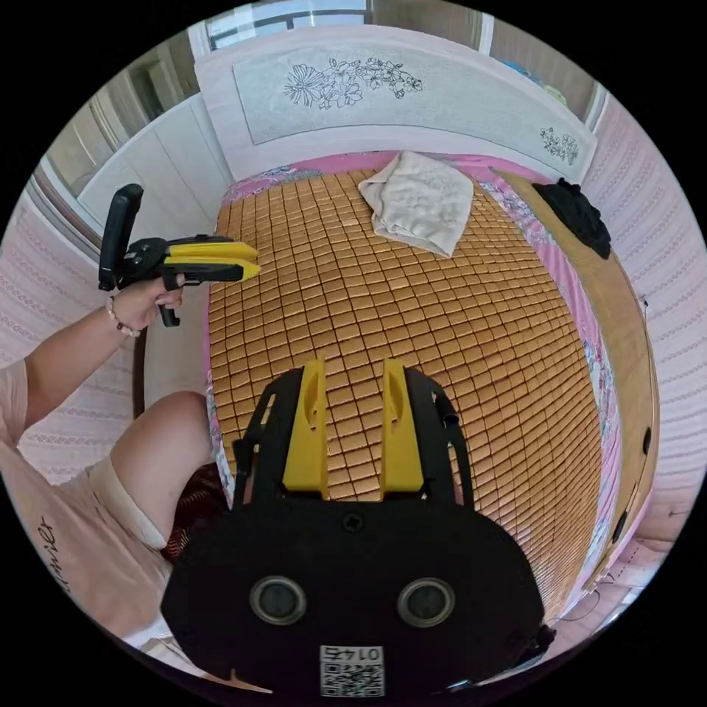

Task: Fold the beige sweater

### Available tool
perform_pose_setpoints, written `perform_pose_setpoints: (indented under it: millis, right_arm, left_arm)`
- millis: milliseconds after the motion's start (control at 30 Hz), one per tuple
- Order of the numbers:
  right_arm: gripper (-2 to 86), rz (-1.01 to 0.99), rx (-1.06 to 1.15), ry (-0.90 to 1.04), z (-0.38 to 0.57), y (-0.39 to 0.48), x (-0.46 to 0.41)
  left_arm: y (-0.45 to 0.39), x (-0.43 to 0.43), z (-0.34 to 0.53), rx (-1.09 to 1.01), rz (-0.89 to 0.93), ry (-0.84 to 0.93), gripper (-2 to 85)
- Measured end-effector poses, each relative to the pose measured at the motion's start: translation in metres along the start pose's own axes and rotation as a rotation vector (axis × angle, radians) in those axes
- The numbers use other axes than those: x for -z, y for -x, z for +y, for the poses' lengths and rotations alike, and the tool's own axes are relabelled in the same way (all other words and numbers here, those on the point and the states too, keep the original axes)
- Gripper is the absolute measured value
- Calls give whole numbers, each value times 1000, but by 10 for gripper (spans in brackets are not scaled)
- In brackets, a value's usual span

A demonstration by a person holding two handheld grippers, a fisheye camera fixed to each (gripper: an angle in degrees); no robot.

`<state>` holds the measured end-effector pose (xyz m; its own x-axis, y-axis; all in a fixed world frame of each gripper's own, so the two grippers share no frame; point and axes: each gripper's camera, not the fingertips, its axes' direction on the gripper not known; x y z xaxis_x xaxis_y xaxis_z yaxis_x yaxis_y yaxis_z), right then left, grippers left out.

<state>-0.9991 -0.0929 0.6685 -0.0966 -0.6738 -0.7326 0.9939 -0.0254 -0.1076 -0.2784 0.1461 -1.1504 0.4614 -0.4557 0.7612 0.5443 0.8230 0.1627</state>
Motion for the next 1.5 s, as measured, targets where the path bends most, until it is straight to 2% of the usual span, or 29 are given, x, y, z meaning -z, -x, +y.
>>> perform_pose_setpoints:
  millis: [233, 367, 433, 567, 600, 633, 733, 833, 933, 1033, 1100, 1200, 1267, 1333, 1500]
  right_arm:
    - [123, 43, -86, -60, -136, -52, -94]
    - [135, 99, -71, -24, -201, -75, -163]
    - [131, 52, -79, -13, -220, -85, -189]
    - [35, 39, -96, 85, -243, -102, -241]
    - [23, 43, -112, 76, -241, -109, -244]
    - [17, 29, -115, 78, -240, -113, -245]
    - [5, 26, -122, 29, -217, -125, -231]
    - [1, 7, -126, -33, -164, -128, -202]
    - [1, -84, -218, -108, -73, -124, -170]
    - [2, -150, -371, -104, 40, -101, -156]
    - [4, -247, -514, -87, 126, -70, -157]
    - [10, -286, -594, 27, 198, -22, -176]
    - [18, -305, -617, 98, 219, 1, -190]
    - [32, -328, -613, 82, 221, 20, -192]
    - [129, -230, -354, -55, 139, 83, -189]
  left_arm:
    - [55, -75, -109, -3, -49, 56, 92]
    - [73, -107, -166, -53, -93, 68, 94]
    - [74, -124, -181, -91, -129, 100, 95]
    - [82, -163, -200, -78, -224, 243, 56]
    - [80, -160, -200, -96, -203, 210, 14]
    - [80, -159, -201, -87, -190, 204, 9]
    - [76, -147, -202, -99, -182, 197, -6]
    - [57, -103, -191, -152, -147, 115, -9]
    - [24, -47, -152, -246, -105, 95, -10]
    - [-8, 9, -77, -257, -21, 139, -10]
    - [-28, 49, -6, -189, 68, 194, -9]
    - [-49, 90, 70, -60, 208, 209, -6]
    - [-63, 100, 100, -23, 246, 239, -1]
    - [-73, 101, 117, 21, 254, 298, 4]
    - [-88, 145, 111, 34, 192, 225, 37]
